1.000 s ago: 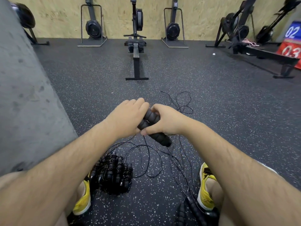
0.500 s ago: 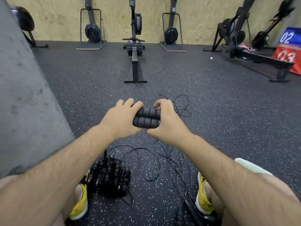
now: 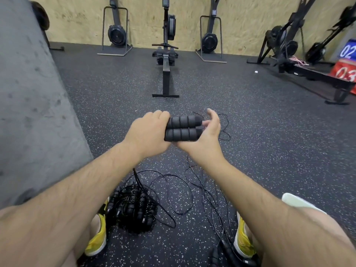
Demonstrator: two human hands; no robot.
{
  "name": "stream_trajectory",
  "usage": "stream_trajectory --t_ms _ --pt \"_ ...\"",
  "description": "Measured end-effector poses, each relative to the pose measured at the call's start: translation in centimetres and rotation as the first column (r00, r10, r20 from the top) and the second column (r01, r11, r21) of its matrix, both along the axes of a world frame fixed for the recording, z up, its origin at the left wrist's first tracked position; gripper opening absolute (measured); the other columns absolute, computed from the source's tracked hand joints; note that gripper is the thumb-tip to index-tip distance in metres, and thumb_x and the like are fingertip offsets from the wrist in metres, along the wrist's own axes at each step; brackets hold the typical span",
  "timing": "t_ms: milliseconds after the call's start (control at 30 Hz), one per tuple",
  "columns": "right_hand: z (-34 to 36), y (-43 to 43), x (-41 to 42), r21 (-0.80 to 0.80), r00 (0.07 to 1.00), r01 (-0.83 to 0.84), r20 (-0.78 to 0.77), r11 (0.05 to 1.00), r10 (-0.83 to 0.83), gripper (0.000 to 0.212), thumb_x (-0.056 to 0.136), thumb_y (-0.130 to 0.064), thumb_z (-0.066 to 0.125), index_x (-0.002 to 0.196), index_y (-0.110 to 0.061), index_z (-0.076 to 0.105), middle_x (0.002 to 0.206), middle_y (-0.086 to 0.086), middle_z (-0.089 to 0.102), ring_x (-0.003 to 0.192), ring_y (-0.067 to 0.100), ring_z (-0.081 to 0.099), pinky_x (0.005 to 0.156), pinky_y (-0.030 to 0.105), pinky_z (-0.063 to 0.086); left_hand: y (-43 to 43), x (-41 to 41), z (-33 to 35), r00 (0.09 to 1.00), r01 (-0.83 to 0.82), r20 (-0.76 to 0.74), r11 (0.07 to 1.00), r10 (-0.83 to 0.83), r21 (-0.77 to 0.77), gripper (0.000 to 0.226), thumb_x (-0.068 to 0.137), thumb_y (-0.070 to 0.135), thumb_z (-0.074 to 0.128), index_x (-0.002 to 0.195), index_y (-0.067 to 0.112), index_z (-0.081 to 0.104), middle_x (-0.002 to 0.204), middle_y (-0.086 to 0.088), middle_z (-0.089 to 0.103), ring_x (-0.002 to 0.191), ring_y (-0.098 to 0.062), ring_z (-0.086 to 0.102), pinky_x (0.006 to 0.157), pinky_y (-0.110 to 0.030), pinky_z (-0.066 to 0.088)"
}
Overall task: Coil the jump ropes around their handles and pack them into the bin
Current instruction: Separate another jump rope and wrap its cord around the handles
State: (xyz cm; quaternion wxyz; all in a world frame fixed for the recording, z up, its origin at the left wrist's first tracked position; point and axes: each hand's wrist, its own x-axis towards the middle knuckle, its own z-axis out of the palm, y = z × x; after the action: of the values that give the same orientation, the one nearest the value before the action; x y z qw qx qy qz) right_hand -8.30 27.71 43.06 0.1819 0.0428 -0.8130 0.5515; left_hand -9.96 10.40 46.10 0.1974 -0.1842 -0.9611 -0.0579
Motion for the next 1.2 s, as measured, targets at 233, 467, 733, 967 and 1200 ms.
stream_trajectory --t_ms 233,467,733,967,1200 --pt "-1.6 -4.9 0.1 0.089 0.889 -0.401 0.278 0.912 0.364 0.073 0.078 -0.005 0.08 0.141 -0.012 0.043 0.131 -0.003 0.056 0.116 0.006 0.053 0.097 0.017 0.043 0.6 1.8 1.5 0.998 0.057 0.024 0.964 -0.066 0.26 0.045 0.074 0.037 0.067 0.113 0.027 0.047 0.107 0.004 0.06 0.099 -0.028 0.06 0.074 -0.038 0.049" --pt "-0.2 -6.9 1.2 0.192 0.835 -0.532 0.279 0.825 0.474 0.053 0.09 -0.018 0.066 0.14 -0.01 0.05 0.13 0.003 0.055 0.112 0.008 0.054 0.098 0.021 0.042 0.1 1.8 1.4 0.988 0.135 0.033 0.948 -0.15 0.287 0.067 0.074 0.037 0.066 0.136 0.041 0.041 0.107 0.006 0.06 0.103 -0.026 0.06 0.082 -0.042 0.053" --pt "-0.4 -5.9 2.0 0.049 0.763 -0.596 0.345 0.801 0.547 0.023 0.096 -0.011 0.048 0.112 -0.007 0.064 0.098 0.012 0.069 0.095 0.029 0.065 0.1 0.047 0.049 1.5 2.6 1.4 0.965 0.208 0.051 0.867 -0.258 0.452 0.063 0.072 0.03 0.069 0.13 0.044 0.047 0.102 0.011 0.062 0.096 -0.018 0.059 0.083 -0.037 0.051" --pt "0.3 0.1 -0.3 0.035 0.757 -0.558 0.431 0.829 0.491 0.023 0.097 -0.038 0.063 0.085 -0.019 0.068 0.056 -0.011 0.042 0.05 0.01 0.032 0.05 0.027 0.026 -0.8 0.7 1.8 0.953 0.175 0.138 0.859 -0.271 0.481 0.071 0.071 0.046 0.083 0.131 0.047 0.047 0.108 0.015 0.064 0.101 -0.016 0.062 0.092 -0.04 0.051" --pt "2.5 5.5 -0.7 0.134 0.849 -0.436 0.39 0.89 0.357 0.021 0.095 -0.021 0.057 0.076 -0.018 0.065 0.054 -0.014 0.045 0.048 0.007 0.034 0.051 0.025 0.027 -1.6 0.2 1.0 0.982 0.17 0.072 0.984 -0.173 0.046 0.073 0.072 0.068 0.073 0.134 0.046 0.043 0.101 0.012 0.056 0.101 -0.02 0.057 0.081 -0.039 0.052"
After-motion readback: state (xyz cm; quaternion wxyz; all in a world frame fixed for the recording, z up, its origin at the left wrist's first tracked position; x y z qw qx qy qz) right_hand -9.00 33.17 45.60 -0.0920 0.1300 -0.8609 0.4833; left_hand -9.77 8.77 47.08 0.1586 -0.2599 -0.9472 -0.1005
